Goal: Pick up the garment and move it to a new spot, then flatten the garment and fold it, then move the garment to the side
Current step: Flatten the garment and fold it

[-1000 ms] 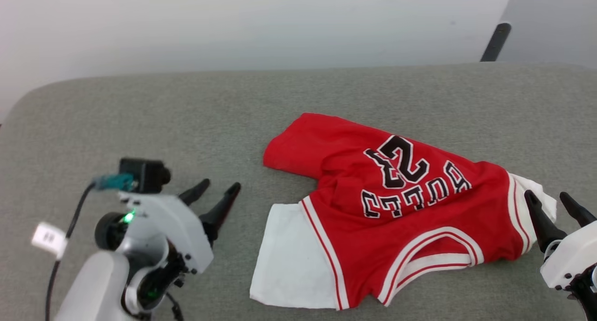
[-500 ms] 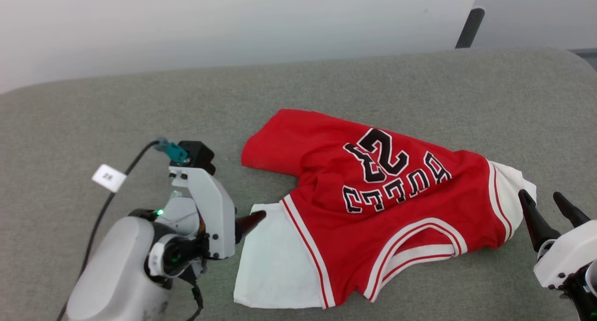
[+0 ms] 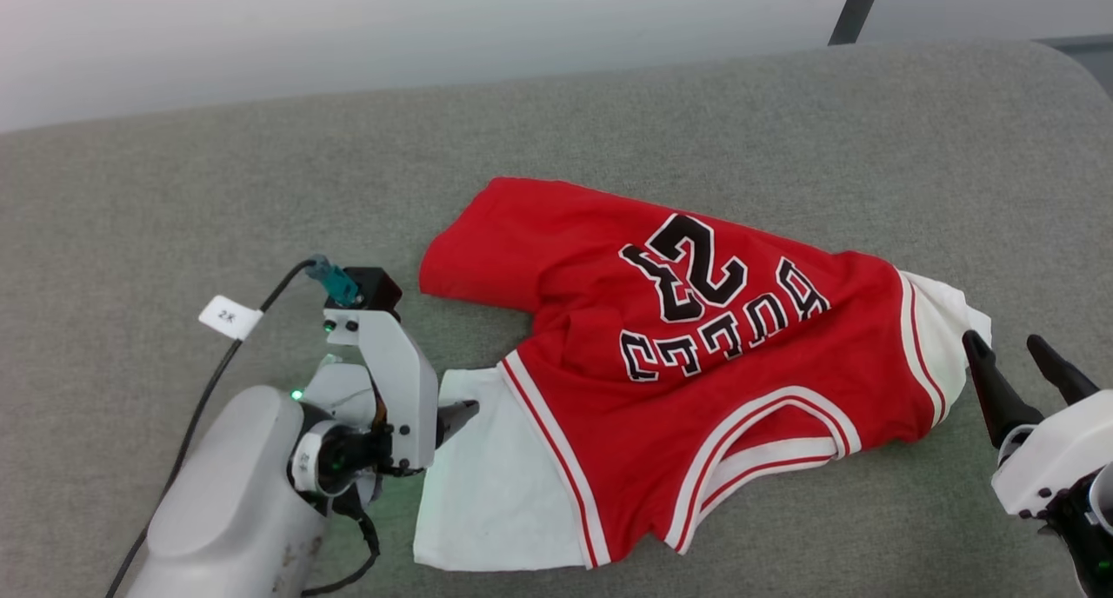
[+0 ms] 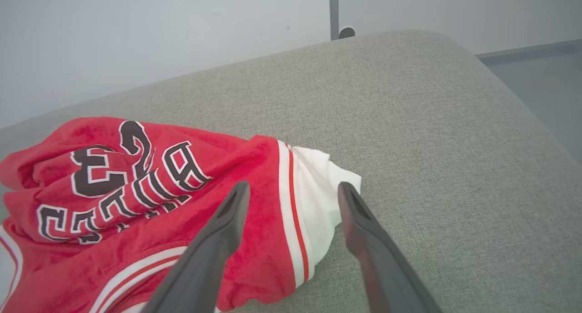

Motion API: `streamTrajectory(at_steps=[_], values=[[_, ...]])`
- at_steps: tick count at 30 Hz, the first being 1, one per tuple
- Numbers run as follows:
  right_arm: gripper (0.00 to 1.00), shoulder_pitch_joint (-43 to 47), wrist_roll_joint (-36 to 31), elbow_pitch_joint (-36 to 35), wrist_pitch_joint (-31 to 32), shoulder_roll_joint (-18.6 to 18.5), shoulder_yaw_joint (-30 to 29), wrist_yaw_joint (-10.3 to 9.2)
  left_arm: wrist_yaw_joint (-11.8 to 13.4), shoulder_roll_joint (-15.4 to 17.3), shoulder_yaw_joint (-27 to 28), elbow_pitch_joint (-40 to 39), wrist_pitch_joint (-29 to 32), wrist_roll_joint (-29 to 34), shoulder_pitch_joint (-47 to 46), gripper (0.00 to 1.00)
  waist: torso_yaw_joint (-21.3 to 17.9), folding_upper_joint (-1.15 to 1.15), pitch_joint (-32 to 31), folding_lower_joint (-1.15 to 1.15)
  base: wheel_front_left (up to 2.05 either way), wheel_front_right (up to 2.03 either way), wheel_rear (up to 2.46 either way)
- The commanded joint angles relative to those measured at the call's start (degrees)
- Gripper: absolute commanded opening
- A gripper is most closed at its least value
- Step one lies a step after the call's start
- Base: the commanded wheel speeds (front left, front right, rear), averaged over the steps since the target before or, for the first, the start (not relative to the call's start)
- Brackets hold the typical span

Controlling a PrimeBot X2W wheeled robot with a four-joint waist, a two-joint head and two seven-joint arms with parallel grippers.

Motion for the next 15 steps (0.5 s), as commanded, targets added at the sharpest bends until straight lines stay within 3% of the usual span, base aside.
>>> streamTrajectory(at_steps=[1,9,10,11,12,15], values=[[1.00,-0.7,0.4,0.1,-0.4,-0.1,-0.1,-0.04,-0.3,-0.2,-0.2,1.0,0.1,0.1,-0.5,1.00,-0.3,0.00,0.5,0.00,0.00,0.00,0.00],[1.00,-1.7,0.6,0.4,-0.4,-0.3,-0.2,-0.04,-0.1,-1.8,-1.6,7.8,0.9,0.0,-1.5,0.99,-0.4,0.00,1.7,0.00,0.00,0.00,0.00],[1.00,-1.8,0.6,0.5,-0.4,-0.4,-0.2,-0.04,-0.1,-2.0,-1.9,8.5,1.5,-0.1,-1.6,0.64,-0.4,0.00,1.7,0.00,0.00,0.00,0.00],[1.00,-1.8,0.6,0.5,-0.4,-0.3,-0.1,-0.04,-0.5,-2.1,-2.2,9.0,1.9,-0.3,-1.5,0.22,-0.3,0.00,1.8,0.00,0.00,0.00,0.00],[1.00,-1.8,0.5,0.5,-0.4,-0.3,-0.1,-0.04,-0.5,-2.4,-2.1,9.5,2.0,-0.6,-1.6,0.00,-0.3,0.00,1.8,0.00,0.00,0.00,0.00],[1.00,-2.1,0.7,0.7,-0.4,-0.8,-0.4,-0.04,-0.3,-2.0,-2.2,10.3,3.3,-0.9,-2.0,0.00,0.0,0.00,1.6,0.00,0.00,0.00,0.00]])
